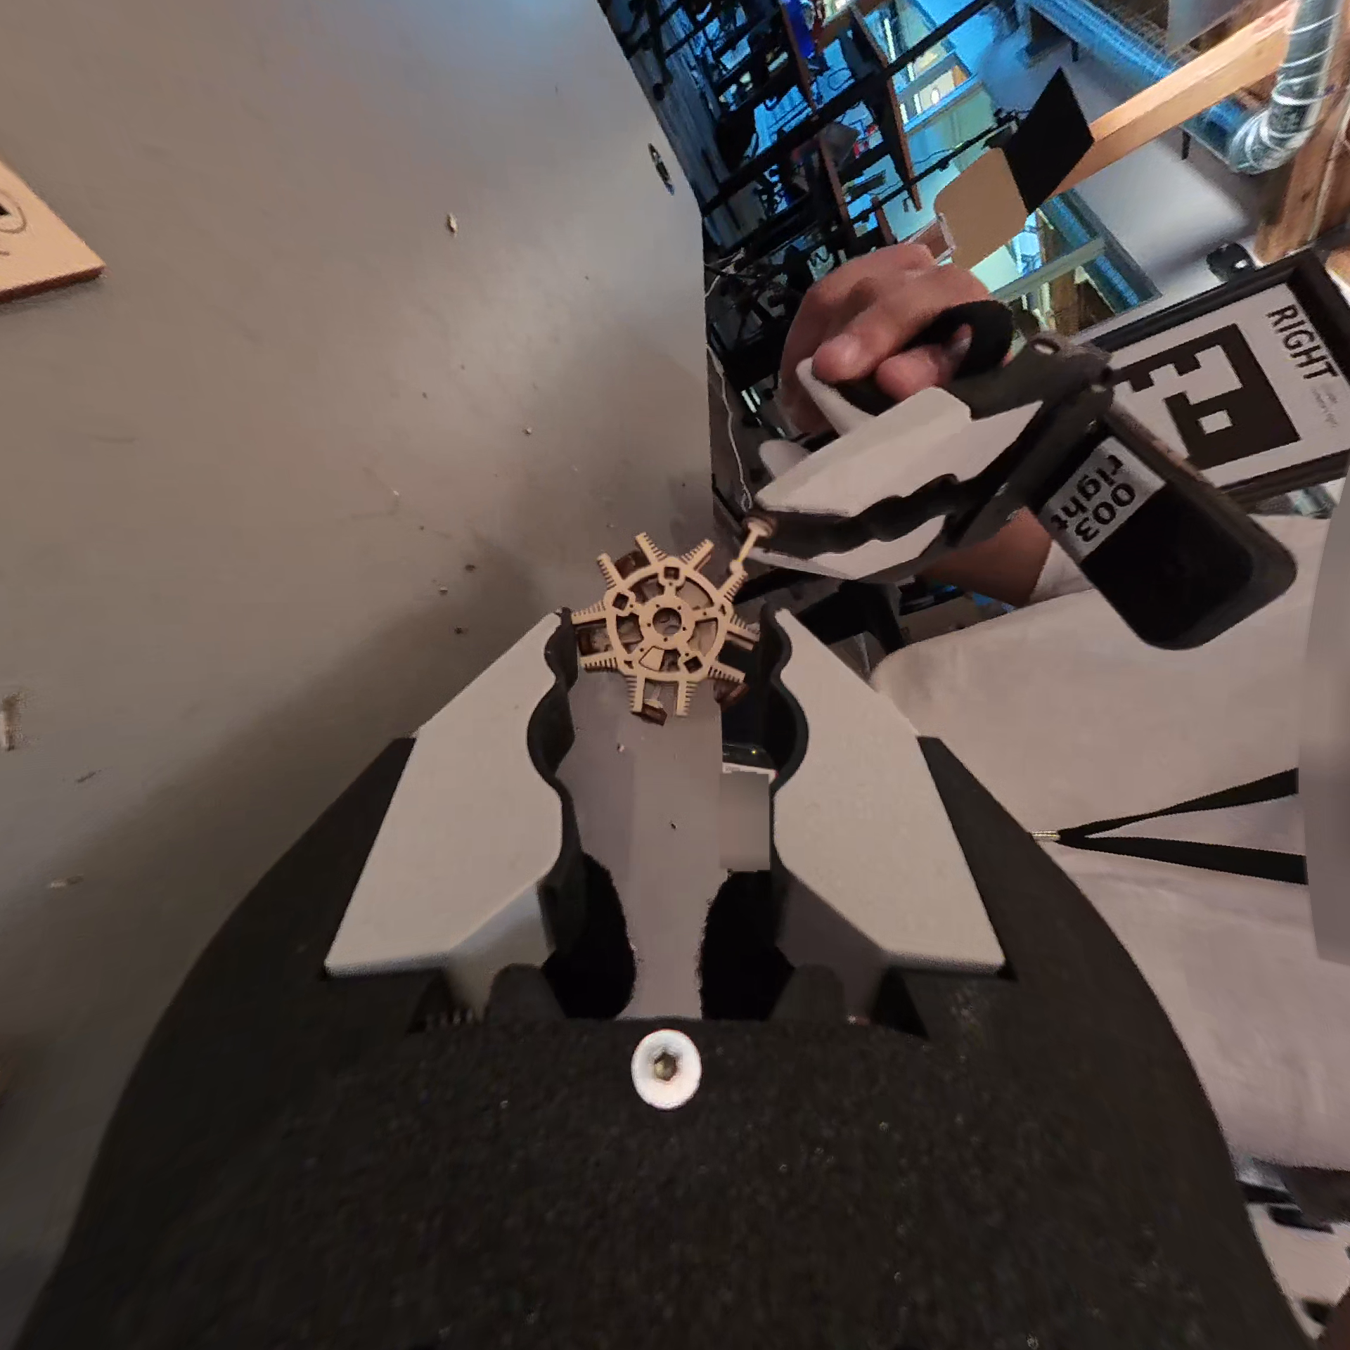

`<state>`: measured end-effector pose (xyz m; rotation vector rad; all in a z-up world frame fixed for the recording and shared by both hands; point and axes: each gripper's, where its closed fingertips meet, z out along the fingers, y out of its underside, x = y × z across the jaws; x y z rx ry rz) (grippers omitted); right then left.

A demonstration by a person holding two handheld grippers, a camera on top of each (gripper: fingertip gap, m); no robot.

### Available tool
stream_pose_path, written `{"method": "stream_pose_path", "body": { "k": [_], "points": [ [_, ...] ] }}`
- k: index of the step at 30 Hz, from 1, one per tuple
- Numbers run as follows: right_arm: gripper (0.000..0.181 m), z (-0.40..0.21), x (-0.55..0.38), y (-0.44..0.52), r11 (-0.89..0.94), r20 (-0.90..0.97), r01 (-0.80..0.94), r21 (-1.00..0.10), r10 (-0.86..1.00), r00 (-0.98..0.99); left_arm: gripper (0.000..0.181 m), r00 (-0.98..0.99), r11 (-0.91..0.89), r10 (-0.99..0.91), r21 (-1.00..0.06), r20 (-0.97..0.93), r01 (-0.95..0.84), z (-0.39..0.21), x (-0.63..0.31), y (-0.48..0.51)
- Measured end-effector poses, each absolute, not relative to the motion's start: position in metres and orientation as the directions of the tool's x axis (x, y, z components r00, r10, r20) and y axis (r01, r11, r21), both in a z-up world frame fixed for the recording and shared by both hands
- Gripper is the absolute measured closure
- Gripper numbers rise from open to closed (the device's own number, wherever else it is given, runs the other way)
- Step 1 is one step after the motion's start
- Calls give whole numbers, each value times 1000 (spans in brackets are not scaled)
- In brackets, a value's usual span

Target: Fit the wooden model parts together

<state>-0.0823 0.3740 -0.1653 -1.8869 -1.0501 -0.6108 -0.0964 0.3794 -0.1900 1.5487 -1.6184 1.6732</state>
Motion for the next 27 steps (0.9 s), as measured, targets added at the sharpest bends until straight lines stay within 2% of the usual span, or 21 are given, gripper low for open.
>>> {"method": "stream_pose_path", "body": {
  "k": [8,16,20,23,27],
  "points": [
    [174,-173,-88,375,-243,744,879,-410,469,476,134,-336,-274,-439,-481,833,-833,-194,-97,378],
    [174,-188,-91,376,-239,707,874,-424,517,484,134,-323,-242,-464,-469,825,-850,-201,-98,375],
    [174,-186,-91,377,-273,601,795,-541,536,593,133,-333,-250,-455,-477,826,-842,-198,-99,375],
    [174,-185,-85,377,-303,523,728,-615,534,665,116,-352,-274,-402,-478,845,-835,-189,-101,373],
    [174,-186,-82,378,-321,444,655,-684,528,724,107,-387,-287,-401,-515,831,-808,-183,-102,373]
  ]
}}
